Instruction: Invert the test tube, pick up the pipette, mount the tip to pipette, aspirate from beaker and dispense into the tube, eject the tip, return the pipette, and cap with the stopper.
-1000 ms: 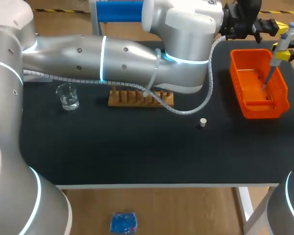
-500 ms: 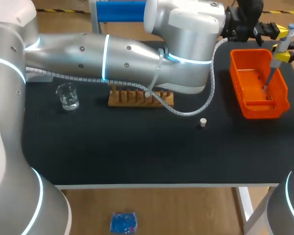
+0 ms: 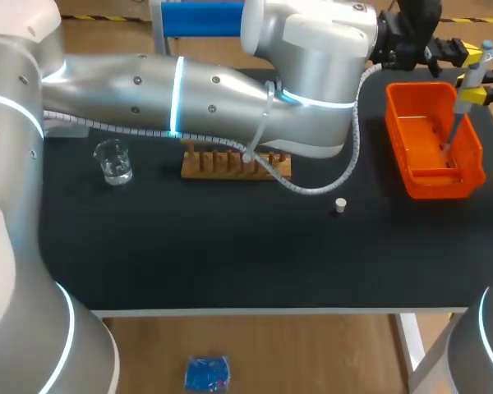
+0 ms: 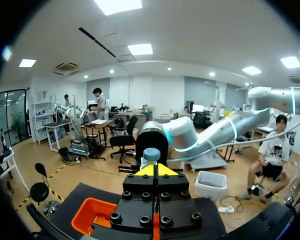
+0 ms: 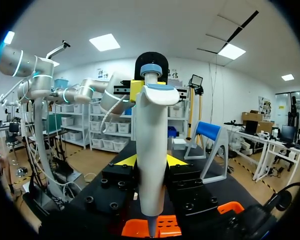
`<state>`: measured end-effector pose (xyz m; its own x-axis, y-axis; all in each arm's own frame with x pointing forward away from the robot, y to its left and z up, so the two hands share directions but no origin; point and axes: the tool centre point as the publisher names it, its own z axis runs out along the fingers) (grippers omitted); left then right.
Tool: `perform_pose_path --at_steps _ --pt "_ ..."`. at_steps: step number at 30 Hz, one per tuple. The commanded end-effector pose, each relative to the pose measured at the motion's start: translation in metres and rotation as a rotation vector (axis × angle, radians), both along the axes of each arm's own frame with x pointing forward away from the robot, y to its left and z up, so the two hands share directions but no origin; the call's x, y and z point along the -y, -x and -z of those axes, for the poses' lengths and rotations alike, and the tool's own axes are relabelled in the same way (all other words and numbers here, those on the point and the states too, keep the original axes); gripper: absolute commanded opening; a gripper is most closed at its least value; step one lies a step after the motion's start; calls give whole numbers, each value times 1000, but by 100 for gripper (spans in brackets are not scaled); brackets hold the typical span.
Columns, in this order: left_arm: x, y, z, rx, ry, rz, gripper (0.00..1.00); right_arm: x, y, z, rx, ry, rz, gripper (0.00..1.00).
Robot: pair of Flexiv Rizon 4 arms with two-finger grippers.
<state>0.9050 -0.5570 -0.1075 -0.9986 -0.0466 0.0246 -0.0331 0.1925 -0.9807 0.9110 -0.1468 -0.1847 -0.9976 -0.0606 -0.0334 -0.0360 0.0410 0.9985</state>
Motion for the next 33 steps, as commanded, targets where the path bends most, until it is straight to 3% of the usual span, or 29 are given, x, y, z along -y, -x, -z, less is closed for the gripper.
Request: perform_pose_path --at_steps 1,23,33 --pt "4 -1 10 2 5 -4 0 0 -1 -5 0 2 -5 0" --pt "14 -3 17 -8 -17 17 0 0 -1 -5 0 2 -5 0" --pt "1 0 -4 47 17 -35 0 0 -1 -5 0 2 -5 0"
